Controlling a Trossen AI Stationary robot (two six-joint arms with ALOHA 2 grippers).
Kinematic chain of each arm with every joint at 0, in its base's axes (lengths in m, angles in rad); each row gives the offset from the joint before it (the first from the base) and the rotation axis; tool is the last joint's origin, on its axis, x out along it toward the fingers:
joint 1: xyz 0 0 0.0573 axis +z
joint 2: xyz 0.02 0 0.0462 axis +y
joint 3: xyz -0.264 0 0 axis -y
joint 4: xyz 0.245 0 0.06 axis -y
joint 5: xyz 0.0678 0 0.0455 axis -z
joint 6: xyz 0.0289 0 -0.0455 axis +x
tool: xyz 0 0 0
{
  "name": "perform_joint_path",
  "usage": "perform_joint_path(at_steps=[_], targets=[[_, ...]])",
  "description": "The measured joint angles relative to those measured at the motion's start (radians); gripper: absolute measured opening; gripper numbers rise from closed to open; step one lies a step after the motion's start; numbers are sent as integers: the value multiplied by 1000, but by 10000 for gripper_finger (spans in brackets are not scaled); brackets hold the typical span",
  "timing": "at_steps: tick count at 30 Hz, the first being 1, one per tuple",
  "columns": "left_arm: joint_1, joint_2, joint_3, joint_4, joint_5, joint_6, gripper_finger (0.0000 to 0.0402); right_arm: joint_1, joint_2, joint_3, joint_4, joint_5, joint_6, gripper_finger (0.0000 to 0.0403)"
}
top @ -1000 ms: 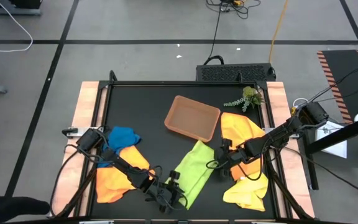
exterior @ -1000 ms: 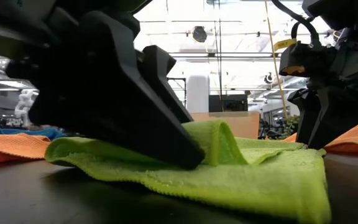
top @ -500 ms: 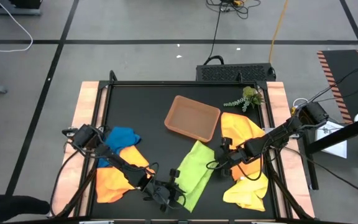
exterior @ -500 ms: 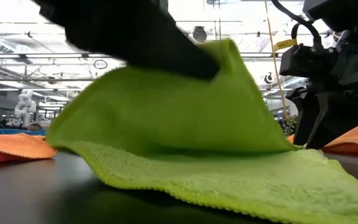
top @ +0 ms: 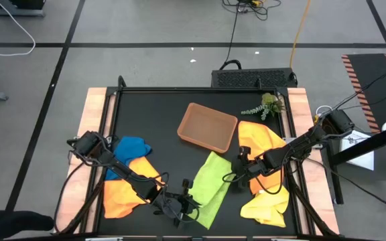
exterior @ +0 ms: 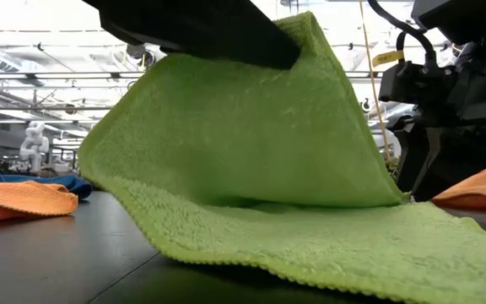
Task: Fold microfiber towels
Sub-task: Fold the green microfiber towel
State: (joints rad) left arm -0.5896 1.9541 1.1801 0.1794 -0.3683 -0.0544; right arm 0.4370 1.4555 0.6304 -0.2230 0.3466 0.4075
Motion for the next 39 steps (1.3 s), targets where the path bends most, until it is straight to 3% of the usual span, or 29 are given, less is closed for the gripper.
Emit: perform_joint_path(at_steps=[6, 17, 24, 39], targets=[[0, 0, 0, 2, 0, -2, 11, 0, 0, 0, -13, 1, -5, 125], [0, 0, 0, 4, 0, -6, 9, 0, 0, 0, -45, -2, -8, 5], [0, 0, 0, 18, 0, -6, 13, 0, -39, 0, -47, -6, -2, 4], [0, 1, 0, 80, 1, 5, 4, 0, -274, 0, -76, 22, -24, 1]])
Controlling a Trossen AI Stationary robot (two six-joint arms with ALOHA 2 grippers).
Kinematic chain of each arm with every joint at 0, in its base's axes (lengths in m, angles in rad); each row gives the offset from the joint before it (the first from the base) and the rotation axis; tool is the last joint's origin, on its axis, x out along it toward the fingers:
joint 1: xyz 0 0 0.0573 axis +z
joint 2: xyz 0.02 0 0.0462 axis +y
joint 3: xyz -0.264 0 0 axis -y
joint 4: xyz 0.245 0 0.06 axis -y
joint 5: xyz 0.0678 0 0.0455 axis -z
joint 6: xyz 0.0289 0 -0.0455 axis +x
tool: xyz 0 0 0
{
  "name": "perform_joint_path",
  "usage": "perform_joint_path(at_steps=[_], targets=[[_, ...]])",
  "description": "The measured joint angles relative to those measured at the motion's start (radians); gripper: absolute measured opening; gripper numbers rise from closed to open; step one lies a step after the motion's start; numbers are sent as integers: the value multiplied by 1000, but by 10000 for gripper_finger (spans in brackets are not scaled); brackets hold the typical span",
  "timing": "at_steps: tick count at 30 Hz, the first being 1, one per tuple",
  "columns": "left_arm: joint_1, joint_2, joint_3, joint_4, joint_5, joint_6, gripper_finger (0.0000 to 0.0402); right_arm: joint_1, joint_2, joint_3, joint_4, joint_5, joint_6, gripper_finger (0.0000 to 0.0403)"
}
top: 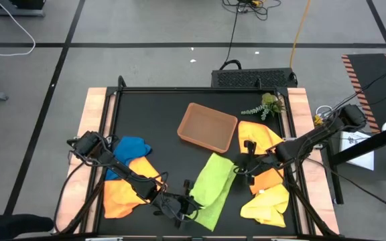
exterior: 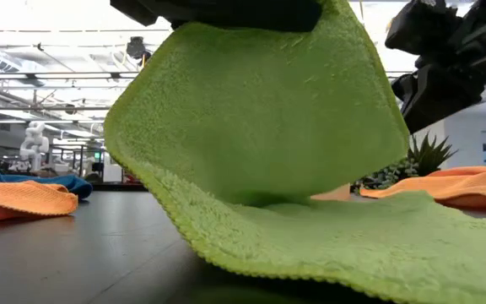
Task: Fold microfiber towels
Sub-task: Fold the green microfiber towel
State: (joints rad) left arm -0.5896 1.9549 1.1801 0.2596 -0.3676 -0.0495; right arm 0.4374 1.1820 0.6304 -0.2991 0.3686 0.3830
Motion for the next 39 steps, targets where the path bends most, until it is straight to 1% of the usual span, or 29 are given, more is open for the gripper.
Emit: perform_joint_path(at_steps=[5, 10, 15, 17, 21, 25, 28, 31, 35, 39], targets=[[0, 0, 0, 0, 0, 17, 14, 0, -6, 0, -35, -2, 22, 1], [0, -3, 0, 27, 3, 20, 4, 0, -6, 0, -79, -3, 49, 1], [1, -4, 0, 88, 59, 25, 16, 0, -6, 0, -98, -4, 50, 0], [2, -1, 0, 95, 61, 22, 14, 0, -7, 0, -97, -7, 50, 0], [5, 4, 0, 100, 83, 18, 5, 0, -7, 0, -117, -53, 53, 0], [7, 14, 0, 97, 91, 12, 16, 0, -7, 0, -169, -83, 85, 0], [13, 34, 2, 151, 107, 5, 19, 0, -7, 0, -197, -89, 107, 0], [20, 68, 8, 186, 145, -4, 15, 1, -1, 0, -198, -90, 110, 0], [27, 91, 9, 216, 159, -9, 5, 1, 19, 0, -179, -90, 103, 0], [30, 98, 9, 211, 159, -12, 23, 0, 52, 0, -161, -112, 101, 0]])
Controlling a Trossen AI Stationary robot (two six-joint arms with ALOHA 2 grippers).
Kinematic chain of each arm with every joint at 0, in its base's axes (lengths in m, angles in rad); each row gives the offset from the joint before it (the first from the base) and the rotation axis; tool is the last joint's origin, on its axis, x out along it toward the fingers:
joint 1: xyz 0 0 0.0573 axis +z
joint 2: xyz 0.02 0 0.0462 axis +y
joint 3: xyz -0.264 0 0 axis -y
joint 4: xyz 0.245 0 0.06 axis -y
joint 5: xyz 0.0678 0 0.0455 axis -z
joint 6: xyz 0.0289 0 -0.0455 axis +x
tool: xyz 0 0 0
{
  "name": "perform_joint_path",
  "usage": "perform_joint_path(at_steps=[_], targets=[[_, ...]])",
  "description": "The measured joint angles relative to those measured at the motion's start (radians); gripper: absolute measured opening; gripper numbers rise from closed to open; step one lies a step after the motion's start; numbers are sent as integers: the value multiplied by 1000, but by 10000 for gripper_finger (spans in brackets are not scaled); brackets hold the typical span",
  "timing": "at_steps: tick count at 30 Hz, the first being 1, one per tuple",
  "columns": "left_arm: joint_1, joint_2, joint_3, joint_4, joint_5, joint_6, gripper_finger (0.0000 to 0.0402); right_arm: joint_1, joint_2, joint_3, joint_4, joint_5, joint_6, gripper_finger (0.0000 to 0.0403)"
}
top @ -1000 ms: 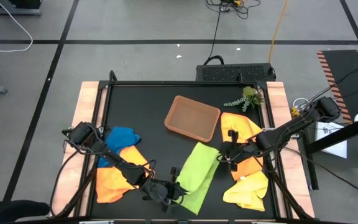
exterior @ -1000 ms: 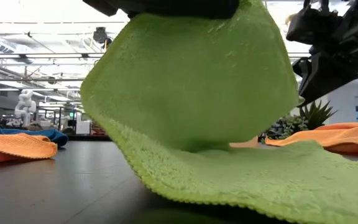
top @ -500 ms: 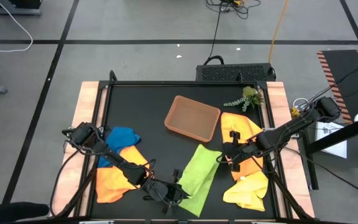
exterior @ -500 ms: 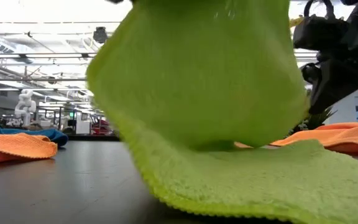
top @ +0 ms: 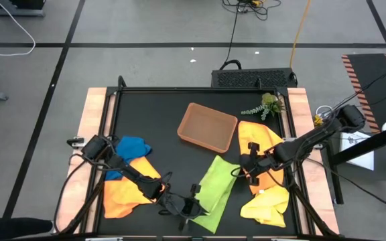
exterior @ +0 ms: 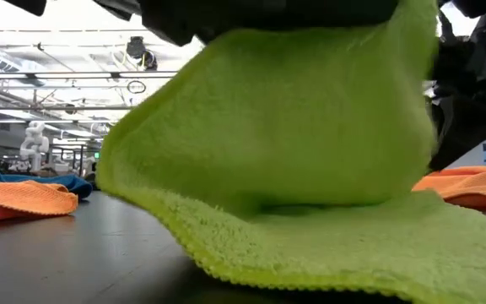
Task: Fold microfiber towels
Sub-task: Fold the green microfiber towel
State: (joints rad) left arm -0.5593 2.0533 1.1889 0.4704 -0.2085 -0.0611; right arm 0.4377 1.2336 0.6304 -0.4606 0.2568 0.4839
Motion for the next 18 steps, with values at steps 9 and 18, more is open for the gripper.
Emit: perform_joint_path(at_steps=[9, 18], targets=[[4, 31, 0, 68, 36, 4, 92, 0, 35, 0, 29, 1, -6, 51], [4, 57, 3, 130, 78, 4, 174, 0, 34, 0, 31, 3, -6, 106]])
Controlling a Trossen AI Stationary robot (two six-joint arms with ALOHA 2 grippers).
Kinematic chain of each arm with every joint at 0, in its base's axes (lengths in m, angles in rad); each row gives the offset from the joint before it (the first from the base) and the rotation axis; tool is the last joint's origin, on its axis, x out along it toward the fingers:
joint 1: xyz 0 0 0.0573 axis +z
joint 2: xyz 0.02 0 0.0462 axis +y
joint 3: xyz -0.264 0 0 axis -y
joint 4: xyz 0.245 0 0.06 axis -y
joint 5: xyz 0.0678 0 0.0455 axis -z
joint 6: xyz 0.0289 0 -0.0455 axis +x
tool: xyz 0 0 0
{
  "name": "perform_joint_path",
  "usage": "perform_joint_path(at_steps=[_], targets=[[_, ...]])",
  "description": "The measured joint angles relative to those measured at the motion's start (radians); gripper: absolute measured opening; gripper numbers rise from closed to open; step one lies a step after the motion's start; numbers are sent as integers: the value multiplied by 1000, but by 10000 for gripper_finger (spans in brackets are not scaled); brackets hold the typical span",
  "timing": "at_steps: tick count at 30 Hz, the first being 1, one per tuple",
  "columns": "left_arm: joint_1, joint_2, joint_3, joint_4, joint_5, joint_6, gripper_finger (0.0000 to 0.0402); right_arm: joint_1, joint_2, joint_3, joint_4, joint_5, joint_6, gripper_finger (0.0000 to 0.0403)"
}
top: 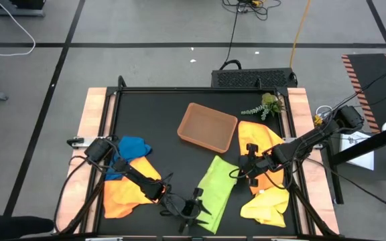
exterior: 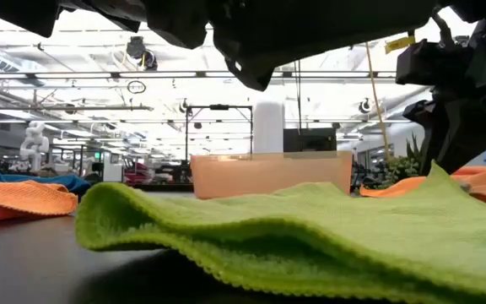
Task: Fold microfiber towels
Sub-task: Fold the green microfiber towel
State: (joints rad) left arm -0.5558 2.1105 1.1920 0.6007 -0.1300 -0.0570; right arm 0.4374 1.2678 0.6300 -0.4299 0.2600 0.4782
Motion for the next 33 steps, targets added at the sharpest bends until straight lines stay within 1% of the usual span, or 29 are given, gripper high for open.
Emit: perform_joint_path(at_steps=[7, 10, 15, 19, 23, 27, 31, 33], targets=[[2, -17, 14, -6, -14, 2, 233, 0, -1, 0, 0, 0, 28, 118], [8, -45, 14, -46, -34, 3, 243, 0, -11, 0, -7, 0, 33, 118], [14, -101, 14, -172, -79, -1, 245, 0, -54, 0, -15, 1, 33, 118], [12, -149, 14, -253, -129, 3, 235, 0, -111, 0, -17, 2, 33, 118], [13, -196, 14, -331, -158, 12, 215, 0, -182, 0, -13, 9, 33, 118], [13, -235, 11, -385, -161, 25, 192, 0, -242, 0, -15, 32, 32, 118], [13, -267, -29, -382, -165, 30, 174, 0, -283, 0, -14, 32, 30, 118], [16, -285, -61, -356, -168, 29, 167, 0, -296, 0, -4, 33, 21, 118]])
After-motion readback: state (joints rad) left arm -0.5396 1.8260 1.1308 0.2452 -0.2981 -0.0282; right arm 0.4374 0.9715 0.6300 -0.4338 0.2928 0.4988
